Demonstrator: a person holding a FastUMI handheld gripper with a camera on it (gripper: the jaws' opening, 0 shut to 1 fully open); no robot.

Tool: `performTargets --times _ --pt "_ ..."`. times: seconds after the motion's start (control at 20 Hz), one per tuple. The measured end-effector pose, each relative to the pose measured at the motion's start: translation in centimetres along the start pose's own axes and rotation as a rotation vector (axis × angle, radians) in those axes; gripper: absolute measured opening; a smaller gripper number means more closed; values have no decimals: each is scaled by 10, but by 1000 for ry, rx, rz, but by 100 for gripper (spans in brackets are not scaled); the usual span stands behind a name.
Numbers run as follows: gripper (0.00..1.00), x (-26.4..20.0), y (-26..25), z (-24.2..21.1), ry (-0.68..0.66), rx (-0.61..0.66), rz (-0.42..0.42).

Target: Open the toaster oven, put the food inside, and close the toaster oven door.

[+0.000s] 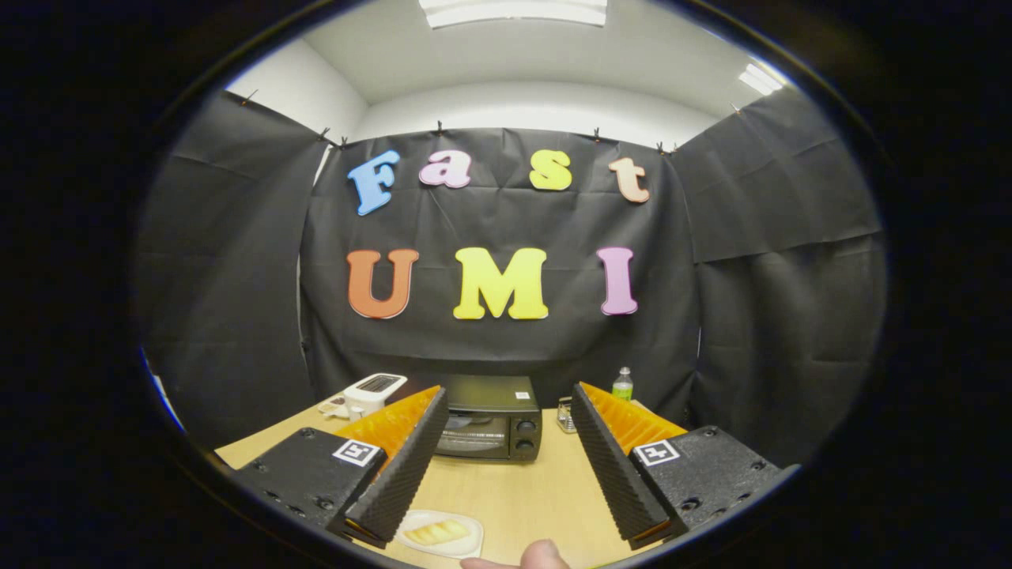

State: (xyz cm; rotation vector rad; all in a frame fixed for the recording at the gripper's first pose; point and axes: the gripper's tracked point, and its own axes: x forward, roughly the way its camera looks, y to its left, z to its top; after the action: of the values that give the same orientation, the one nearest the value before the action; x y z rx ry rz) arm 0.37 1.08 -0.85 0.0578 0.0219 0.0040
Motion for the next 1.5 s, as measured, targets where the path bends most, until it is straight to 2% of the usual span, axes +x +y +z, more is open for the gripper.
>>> performTargets --times 0.3,0.7,0.9,1.2,1.5 --pt "100 19 14 -5 3 12 18" --pt "100 73 46 -27 62 18 77" --pt "100 116 52 -38 65 28 65" --pt "100 176 72 -60 130 34 95" --pt "100 249 93 -112 220 -1 115"
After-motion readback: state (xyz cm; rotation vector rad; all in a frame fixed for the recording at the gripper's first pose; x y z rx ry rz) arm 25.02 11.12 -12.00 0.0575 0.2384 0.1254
